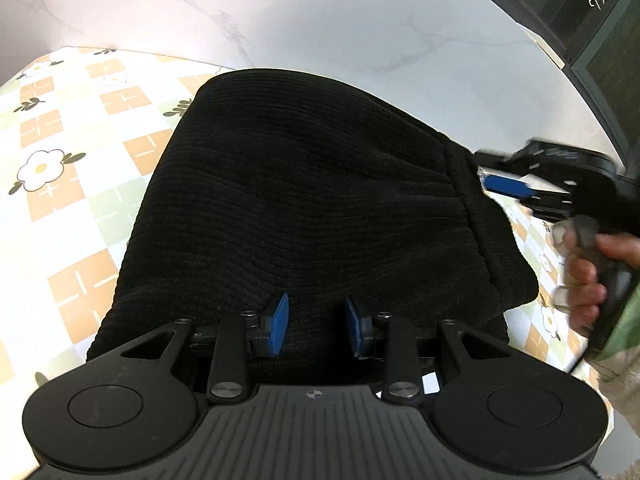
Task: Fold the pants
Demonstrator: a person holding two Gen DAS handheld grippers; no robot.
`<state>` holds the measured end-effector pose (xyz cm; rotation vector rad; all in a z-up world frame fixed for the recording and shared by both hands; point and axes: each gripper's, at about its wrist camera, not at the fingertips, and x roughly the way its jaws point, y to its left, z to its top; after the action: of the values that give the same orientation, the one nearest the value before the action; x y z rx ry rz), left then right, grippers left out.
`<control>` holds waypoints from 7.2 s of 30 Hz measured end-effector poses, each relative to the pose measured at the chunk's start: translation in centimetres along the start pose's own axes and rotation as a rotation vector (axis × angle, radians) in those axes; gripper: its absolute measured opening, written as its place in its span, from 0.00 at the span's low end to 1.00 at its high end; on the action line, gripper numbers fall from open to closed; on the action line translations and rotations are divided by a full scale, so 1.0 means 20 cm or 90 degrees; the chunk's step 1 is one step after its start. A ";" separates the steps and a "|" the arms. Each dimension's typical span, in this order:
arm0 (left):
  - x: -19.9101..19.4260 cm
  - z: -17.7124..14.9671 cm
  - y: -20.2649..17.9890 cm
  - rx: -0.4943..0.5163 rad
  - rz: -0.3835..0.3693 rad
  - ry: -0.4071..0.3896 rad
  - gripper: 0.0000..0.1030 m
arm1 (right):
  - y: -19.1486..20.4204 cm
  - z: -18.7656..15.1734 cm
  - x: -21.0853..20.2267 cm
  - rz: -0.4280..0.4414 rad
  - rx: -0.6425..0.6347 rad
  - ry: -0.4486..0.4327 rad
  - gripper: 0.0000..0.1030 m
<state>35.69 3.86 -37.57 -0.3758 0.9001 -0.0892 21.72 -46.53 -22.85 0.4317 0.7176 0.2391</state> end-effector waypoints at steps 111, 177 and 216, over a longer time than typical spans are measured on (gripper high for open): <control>-0.07 -0.03 0.42 -0.046 -0.006 0.092 0.95 | 0.11 -0.40 0.14 0.044 -0.084 0.260 0.93; -2.13 -2.72 1.68 -0.696 0.204 -0.150 0.56 | 2.33 -2.57 0.21 0.367 -0.631 0.557 0.49; -1.92 -2.46 2.24 -0.621 0.420 -0.051 0.84 | 2.57 -2.92 0.67 0.177 -0.665 0.426 0.85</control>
<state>-30.22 40.56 -52.39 -0.9492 0.9025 0.9985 -11.32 21.18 -46.21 -0.5877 1.0640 0.9900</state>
